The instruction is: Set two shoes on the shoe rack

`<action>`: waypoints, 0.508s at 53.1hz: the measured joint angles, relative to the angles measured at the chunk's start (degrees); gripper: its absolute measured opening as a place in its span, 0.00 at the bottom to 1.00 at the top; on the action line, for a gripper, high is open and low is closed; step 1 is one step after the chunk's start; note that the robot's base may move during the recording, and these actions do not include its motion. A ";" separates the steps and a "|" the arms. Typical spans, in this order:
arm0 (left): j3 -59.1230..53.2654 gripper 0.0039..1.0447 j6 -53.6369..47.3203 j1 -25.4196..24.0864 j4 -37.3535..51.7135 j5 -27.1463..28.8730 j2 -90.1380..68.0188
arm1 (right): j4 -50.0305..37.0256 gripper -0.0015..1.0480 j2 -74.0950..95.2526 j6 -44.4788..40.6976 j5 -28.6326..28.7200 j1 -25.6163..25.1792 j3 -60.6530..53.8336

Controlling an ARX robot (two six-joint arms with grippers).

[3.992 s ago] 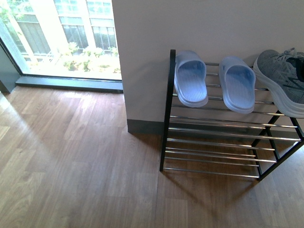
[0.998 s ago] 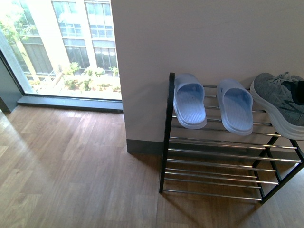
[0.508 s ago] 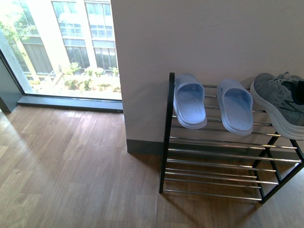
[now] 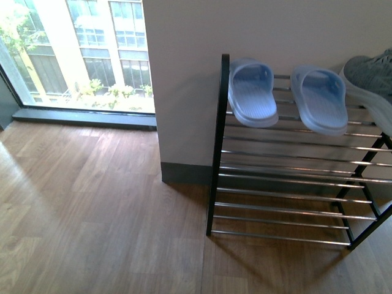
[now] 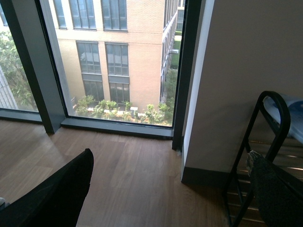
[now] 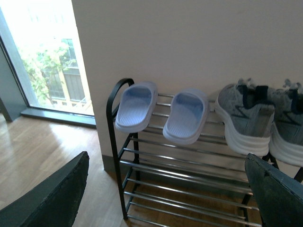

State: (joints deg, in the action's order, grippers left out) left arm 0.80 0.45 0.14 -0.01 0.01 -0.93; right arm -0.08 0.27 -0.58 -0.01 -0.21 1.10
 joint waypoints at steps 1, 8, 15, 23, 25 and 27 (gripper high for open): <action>0.00 0.91 -0.04 -0.02 0.00 0.00 -0.02 | 0.00 0.91 0.00 0.00 0.00 0.00 0.00; 0.00 0.91 -0.02 -0.02 -0.02 0.00 0.00 | 0.00 0.91 0.00 0.00 0.00 0.00 0.00; 0.00 0.91 -0.02 -0.02 0.00 0.00 0.00 | 0.00 0.91 0.00 0.02 0.00 0.00 0.00; 0.00 0.91 -0.02 0.00 0.00 0.00 0.00 | 0.02 0.91 0.00 0.02 -0.02 0.00 0.00; 0.00 0.91 -0.02 0.00 0.00 -0.02 0.00 | 0.02 0.91 0.00 0.02 0.00 0.00 0.00; 0.00 0.91 -0.02 -0.02 0.00 0.00 0.00 | 0.02 0.91 0.00 0.02 0.00 0.00 0.00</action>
State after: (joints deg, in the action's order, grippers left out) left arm 0.80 0.43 0.12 -0.01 0.01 -0.93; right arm -0.05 0.27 -0.56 -0.01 -0.21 1.10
